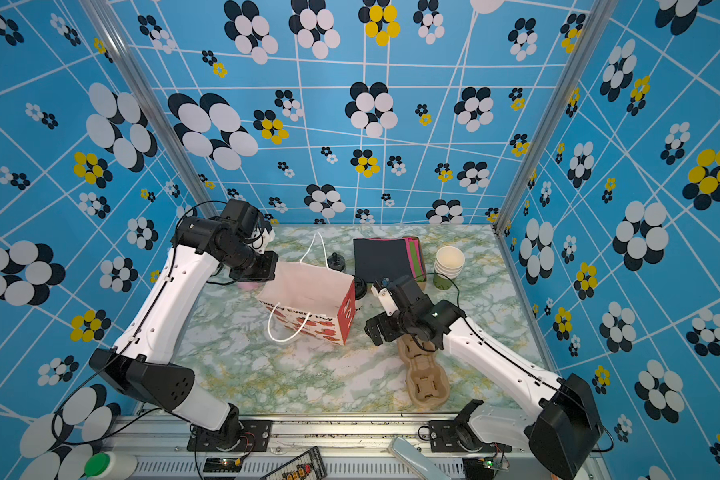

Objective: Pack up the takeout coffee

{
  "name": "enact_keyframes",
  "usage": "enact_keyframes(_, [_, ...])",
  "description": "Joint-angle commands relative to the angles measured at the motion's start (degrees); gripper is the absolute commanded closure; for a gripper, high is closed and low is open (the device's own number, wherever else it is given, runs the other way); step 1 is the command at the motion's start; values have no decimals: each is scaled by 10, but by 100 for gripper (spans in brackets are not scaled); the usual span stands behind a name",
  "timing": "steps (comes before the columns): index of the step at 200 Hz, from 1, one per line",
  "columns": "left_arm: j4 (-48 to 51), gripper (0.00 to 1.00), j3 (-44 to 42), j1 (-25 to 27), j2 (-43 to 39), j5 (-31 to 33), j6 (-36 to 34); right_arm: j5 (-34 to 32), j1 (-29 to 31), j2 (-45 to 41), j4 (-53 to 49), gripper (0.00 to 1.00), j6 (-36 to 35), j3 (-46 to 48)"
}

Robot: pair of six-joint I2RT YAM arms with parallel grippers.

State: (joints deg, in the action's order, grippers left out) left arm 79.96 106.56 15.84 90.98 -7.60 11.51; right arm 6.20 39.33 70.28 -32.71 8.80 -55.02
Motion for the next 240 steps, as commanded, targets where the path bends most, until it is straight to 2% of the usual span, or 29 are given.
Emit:
enact_keyframes(1, [12,90,-13,3,8,-11,-8,12,-3,-3,-4,1,0,-6])
enact_keyframes(23, [8,72,-15,4,9,-7,-17,14,-3,4,-2,1,0,-10])
enact_keyframes(46, [3,60,-13,0,6,3,-24,15,-3,6,-2,1,0,-16])
enact_keyframes(89, [-2,58,-13,-12,12,9,-44,3,-3,-1,1,1,-2,-25])
enact_keyframes(124, [-5,66,-13,-17,20,15,-65,-1,-3,0,7,1,1,-35])
enact_keyframes(154, [-16,81,-19,-23,21,31,-84,-5,-3,12,17,1,4,-54])
enact_keyframes(179, [-29,91,-26,-25,20,30,-100,-44,-4,26,24,1,4,-74])
enact_keyframes(219, [-45,100,-49,-25,14,31,-159,-76,-31,46,63,1,2,-102])
enact_keyframes(240, [-60,100,-66,-25,9,47,-180,-90,-51,72,73,1,-9,-128])
